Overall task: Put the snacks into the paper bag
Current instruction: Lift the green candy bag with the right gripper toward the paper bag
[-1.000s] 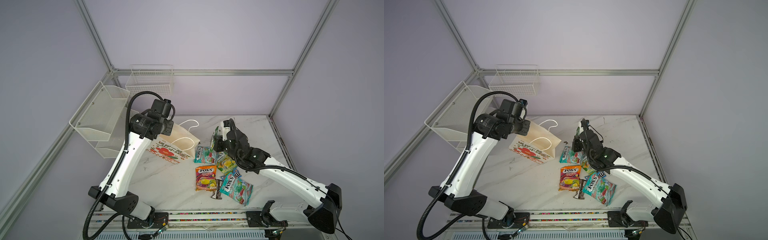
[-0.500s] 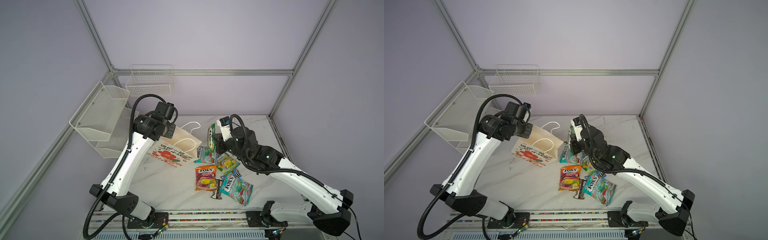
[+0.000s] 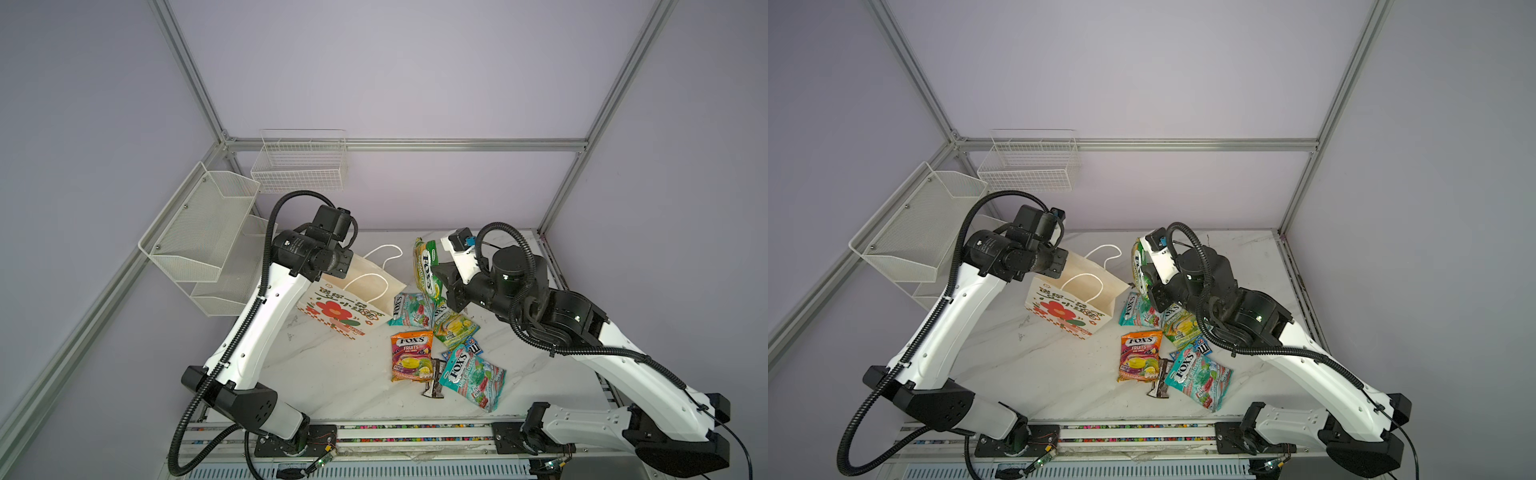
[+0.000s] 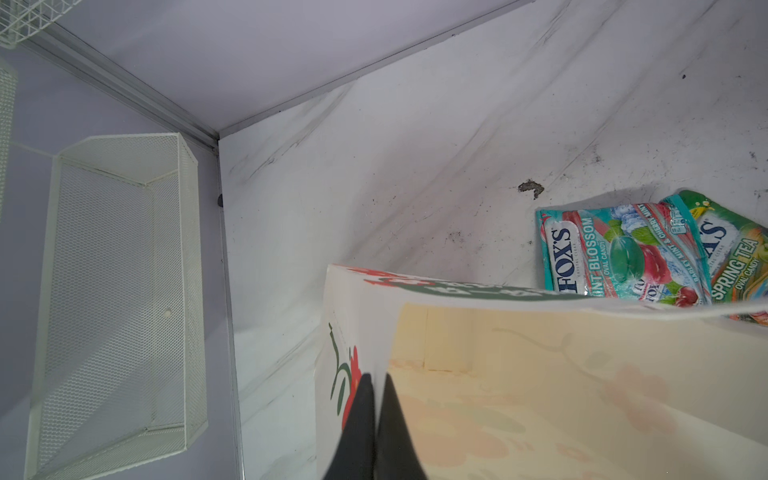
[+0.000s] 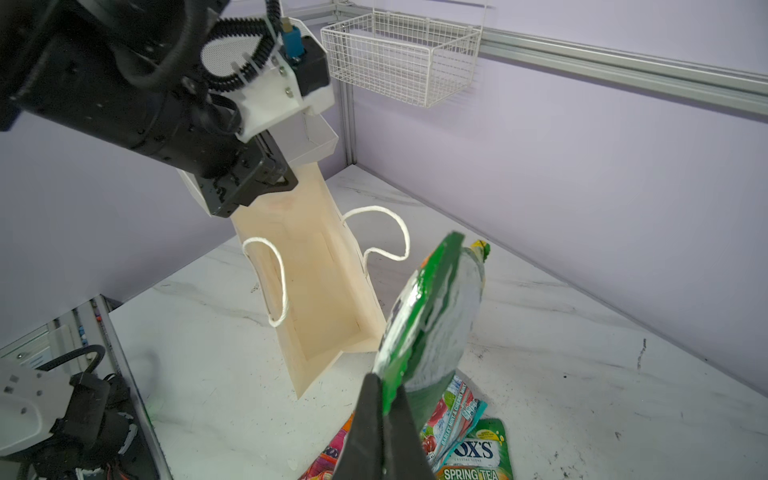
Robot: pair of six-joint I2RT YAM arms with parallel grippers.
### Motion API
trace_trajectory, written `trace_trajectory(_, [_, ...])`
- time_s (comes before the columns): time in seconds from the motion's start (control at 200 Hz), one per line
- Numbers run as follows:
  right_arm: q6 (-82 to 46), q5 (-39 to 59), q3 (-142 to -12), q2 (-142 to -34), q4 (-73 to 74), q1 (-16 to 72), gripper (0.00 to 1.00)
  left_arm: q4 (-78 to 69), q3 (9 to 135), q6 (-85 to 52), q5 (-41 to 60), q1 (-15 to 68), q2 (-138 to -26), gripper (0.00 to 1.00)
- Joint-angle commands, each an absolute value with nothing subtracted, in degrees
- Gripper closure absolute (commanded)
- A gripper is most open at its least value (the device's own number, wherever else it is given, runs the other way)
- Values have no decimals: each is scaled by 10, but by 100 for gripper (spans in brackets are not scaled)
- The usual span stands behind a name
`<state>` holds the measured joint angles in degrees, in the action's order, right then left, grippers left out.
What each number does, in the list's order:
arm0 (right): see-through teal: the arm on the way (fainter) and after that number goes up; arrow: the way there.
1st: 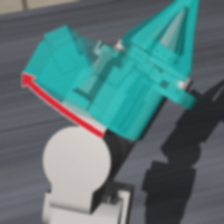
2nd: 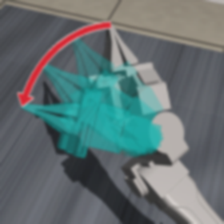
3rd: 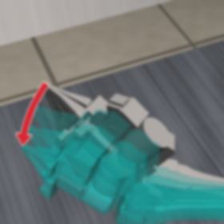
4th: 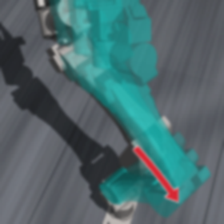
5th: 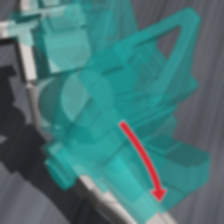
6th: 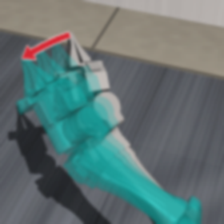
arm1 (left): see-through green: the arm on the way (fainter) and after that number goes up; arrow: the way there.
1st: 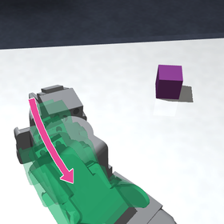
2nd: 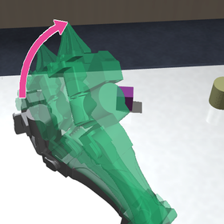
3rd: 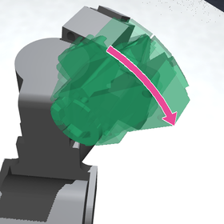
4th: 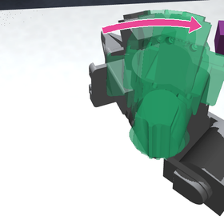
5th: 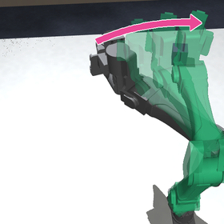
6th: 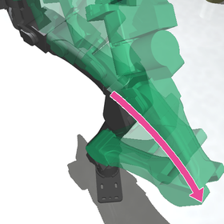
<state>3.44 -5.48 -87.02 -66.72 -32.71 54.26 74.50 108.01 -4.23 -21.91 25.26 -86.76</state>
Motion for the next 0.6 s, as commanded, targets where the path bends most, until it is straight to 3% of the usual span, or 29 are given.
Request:
trace_trajectory(0.0, [78, -10, -893, -653, -328, 549, 100, 730, 1085, -24, -205, 255, -871, 100])
trace_trajectory(0.595, [173, 151, -926, -671, -295, 551, 100, 736, 1095, -12, -174, 255, -869, 100])
